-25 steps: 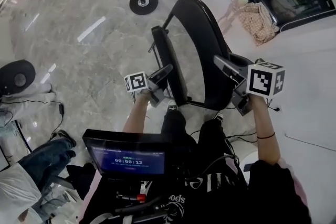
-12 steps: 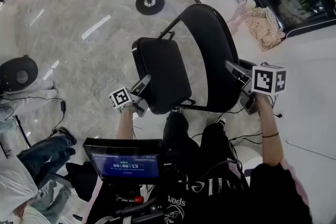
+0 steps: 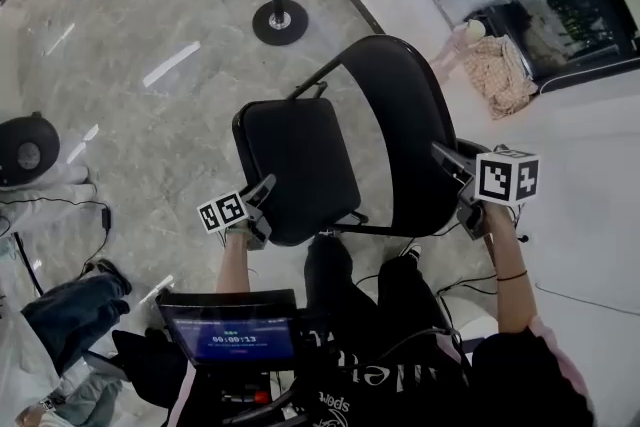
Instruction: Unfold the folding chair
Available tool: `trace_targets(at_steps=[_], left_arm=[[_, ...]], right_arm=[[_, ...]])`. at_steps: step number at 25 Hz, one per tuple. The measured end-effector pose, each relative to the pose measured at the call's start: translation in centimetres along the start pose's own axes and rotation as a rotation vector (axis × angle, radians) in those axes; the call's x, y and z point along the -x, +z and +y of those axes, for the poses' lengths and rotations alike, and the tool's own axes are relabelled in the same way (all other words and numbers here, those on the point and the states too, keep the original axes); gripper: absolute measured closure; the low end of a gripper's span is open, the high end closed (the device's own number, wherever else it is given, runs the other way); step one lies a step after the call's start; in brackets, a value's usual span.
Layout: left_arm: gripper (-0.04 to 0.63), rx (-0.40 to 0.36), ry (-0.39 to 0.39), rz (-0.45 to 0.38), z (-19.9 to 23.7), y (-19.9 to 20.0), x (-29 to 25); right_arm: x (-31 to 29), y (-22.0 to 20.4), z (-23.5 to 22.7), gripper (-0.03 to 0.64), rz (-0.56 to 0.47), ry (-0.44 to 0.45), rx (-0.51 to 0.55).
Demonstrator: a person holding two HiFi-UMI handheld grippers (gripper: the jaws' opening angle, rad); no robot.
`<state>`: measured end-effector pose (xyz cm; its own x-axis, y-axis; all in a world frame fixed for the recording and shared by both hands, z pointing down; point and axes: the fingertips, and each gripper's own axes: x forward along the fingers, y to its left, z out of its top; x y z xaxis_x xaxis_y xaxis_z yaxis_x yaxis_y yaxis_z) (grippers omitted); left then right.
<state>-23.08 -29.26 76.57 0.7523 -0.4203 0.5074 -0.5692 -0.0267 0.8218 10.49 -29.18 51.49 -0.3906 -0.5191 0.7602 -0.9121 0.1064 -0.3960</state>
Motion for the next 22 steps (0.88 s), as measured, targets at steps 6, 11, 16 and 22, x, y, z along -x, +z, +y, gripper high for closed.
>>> trace_targets(at_steps=[6, 11, 16, 22], left_arm=[[0.359, 0.041, 0.05, 0.034, 2.1, -4.5, -1.8], [0.357, 0.154, 0.052, -0.065, 5.4, -7.1, -1.6], [0.347, 0.182, 0.048, -0.088, 7.9, -8.5, -1.5], [0.33, 0.18, 0.029, -0.087, 11.7, -8.6, -1.1]], right_arm=[[-1.2, 2.0, -1.2, 0.494, -0.002, -0.027, 0.114], [-3.7, 3.3, 0.2, 0.491, 0.028, -0.002, 0.232], [-4.5, 2.9, 0.8, 0.491, 0.008, 0.015, 0.251], [-6.1, 2.0, 1.3, 0.491, -0.011, 0.023, 0.242]])
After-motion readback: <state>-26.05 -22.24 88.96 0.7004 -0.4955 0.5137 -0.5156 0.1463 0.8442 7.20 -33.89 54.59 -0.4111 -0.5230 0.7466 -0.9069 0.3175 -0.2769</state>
